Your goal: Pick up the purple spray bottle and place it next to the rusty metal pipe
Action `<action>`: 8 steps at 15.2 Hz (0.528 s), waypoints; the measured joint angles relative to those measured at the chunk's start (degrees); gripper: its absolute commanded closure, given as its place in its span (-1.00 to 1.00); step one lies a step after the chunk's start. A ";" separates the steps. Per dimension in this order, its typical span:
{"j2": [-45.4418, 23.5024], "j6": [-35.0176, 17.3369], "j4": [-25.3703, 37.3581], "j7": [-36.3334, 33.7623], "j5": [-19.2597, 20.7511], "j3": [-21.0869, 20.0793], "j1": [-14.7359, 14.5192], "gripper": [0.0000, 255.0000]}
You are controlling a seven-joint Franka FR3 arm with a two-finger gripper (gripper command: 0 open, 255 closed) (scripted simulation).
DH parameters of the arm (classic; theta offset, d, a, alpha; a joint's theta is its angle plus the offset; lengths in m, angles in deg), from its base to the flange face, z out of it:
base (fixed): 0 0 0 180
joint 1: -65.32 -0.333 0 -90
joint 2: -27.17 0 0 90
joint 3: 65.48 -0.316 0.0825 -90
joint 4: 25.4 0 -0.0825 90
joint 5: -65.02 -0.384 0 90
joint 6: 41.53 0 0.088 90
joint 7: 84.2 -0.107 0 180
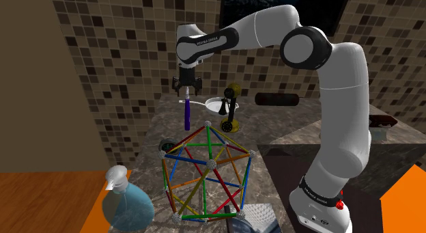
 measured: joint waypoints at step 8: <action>0.01 0.00 0.00 0.00 0.00 0.00 0.00 1.00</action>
